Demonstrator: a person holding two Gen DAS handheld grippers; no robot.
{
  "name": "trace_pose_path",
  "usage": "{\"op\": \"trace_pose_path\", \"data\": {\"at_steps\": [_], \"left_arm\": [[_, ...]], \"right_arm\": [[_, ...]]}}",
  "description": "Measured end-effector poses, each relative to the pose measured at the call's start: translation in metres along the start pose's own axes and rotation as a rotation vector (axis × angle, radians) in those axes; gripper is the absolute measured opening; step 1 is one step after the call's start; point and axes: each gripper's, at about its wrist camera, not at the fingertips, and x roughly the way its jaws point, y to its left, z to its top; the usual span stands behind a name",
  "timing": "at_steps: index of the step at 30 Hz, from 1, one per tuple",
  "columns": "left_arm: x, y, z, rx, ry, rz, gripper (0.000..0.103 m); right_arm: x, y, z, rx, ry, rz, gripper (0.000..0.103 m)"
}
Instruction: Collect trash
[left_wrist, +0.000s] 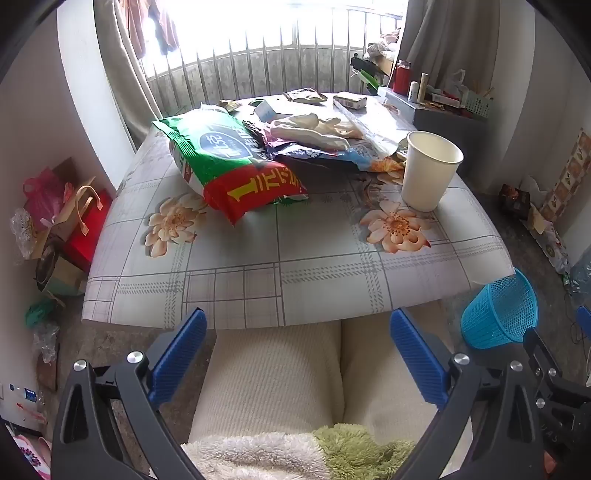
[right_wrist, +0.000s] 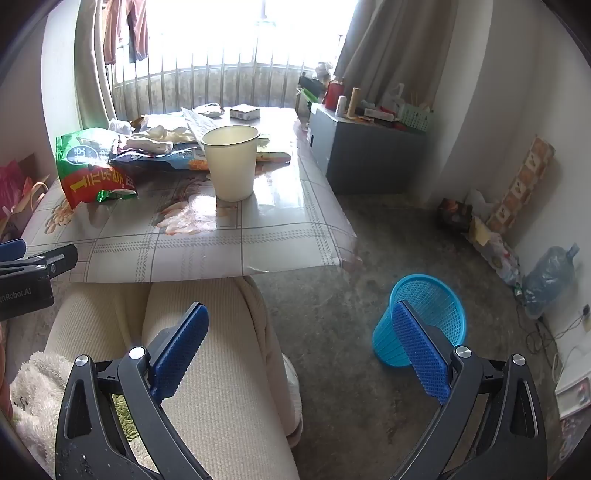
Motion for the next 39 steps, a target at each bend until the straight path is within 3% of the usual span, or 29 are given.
{"op": "trace_pose_path", "data": {"at_steps": [39], "left_arm": [[0.0009, -0.0005, -0.0001, 0.01, 0.015, 0.011, 0.097]], "right_arm": [[0.0029, 0.0054, 0.0024, 0.007, 0.001, 0.016, 0.095]]}}
